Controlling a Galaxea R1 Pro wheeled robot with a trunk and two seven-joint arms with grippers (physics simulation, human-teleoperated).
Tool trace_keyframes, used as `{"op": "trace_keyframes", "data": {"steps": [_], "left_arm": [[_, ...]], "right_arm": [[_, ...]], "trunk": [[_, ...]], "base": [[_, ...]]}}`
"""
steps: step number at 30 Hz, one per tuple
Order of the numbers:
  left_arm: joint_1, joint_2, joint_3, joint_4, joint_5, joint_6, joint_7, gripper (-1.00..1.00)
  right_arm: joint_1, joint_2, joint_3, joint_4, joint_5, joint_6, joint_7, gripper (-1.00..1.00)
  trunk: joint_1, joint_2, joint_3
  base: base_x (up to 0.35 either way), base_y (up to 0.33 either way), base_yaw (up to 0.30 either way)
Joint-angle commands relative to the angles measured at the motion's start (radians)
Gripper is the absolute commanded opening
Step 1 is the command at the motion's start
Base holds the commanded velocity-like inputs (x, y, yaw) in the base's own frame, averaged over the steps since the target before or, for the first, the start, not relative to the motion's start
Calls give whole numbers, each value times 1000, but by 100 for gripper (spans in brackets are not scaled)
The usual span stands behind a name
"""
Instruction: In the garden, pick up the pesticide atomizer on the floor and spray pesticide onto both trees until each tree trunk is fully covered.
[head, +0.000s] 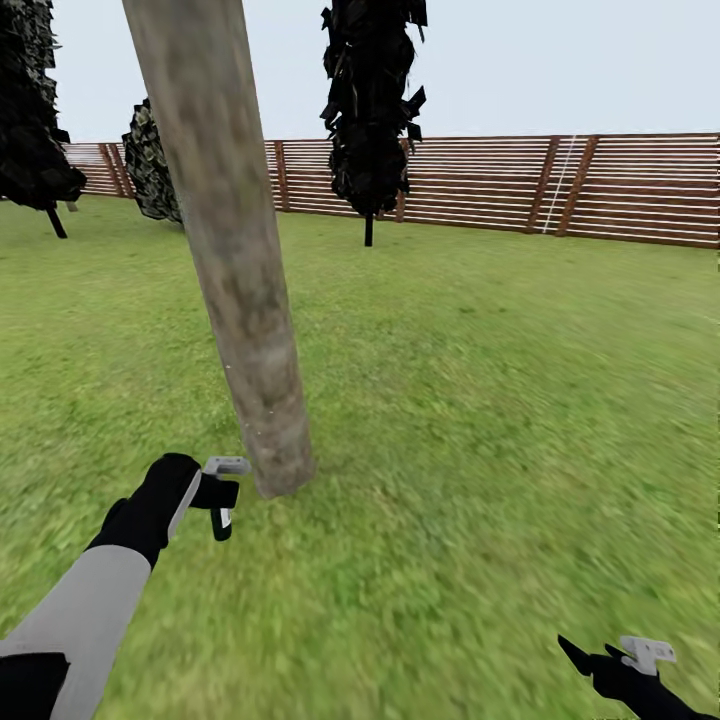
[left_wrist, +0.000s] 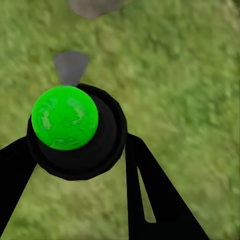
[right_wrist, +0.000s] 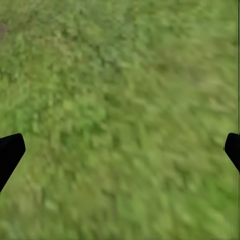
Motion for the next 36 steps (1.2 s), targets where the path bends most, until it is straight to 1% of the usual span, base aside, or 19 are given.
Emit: {"op": "trace_keyframes", "data": {"steps": [1,6,9,10,12,13,14,17,20,25,32,33,36], "left_arm": [[0,0,0,0,1,0,1,-100],[3,1,1,10,1,-1,2,-100],[11,2,3,76,-1,-6,2,-100],[12,3,5,105,-1,-19,2,-100],[13,4,11,149,-1,-77,6,-100],[14,5,20,186,-1,-131,15,-100],[14,6,30,207,0,-159,23,-100],[14,4,75,242,0,-204,56,-100],[14,3,89,241,2,-211,66,-100],[11,0,88,232,3,-211,71,-100],[11,0,90,233,4,-210,69,-100],[10,0,89,228,5,-209,68,-100],[-3,0,88,172,6,-186,62,-100]], "right_arm": [[0,0,0,0,0,0,0,100],[0,1,0,0,0,0,0,100],[0,0,0,0,0,0,0,100],[0,0,0,0,0,0,0,100],[0,1,0,0,0,0,0,100],[0,1,0,0,0,0,0,100],[0,1,0,0,0,0,0,100],[0,0,0,0,0,0,0,100],[0,0,0,0,0,0,0,100],[0,0,0,0,0,0,0,100],[0,0,0,0,0,0,0,100],[0,0,0,0,0,0,0,100],[0,0,0,0,0,0,0,100]], "trunk": [[0,0,0],[0,0,0],[0,0,0],[0,0,0],[0,0,0],[0,0,0],[0,0,0],[0,0,0],[0,0,0],[0,0,0],[0,0,0],[0,0,0],[0,0,0]], "base": [[30,0,-211],[7,0,-225],[0,0,-47],[0,0,-13],[0,0,-7],[0,0,-3],[0,0,-2],[0,0,0],[60,0,0],[226,0,0],[26,0,0],[0,0,0],[0,0,0]]}}
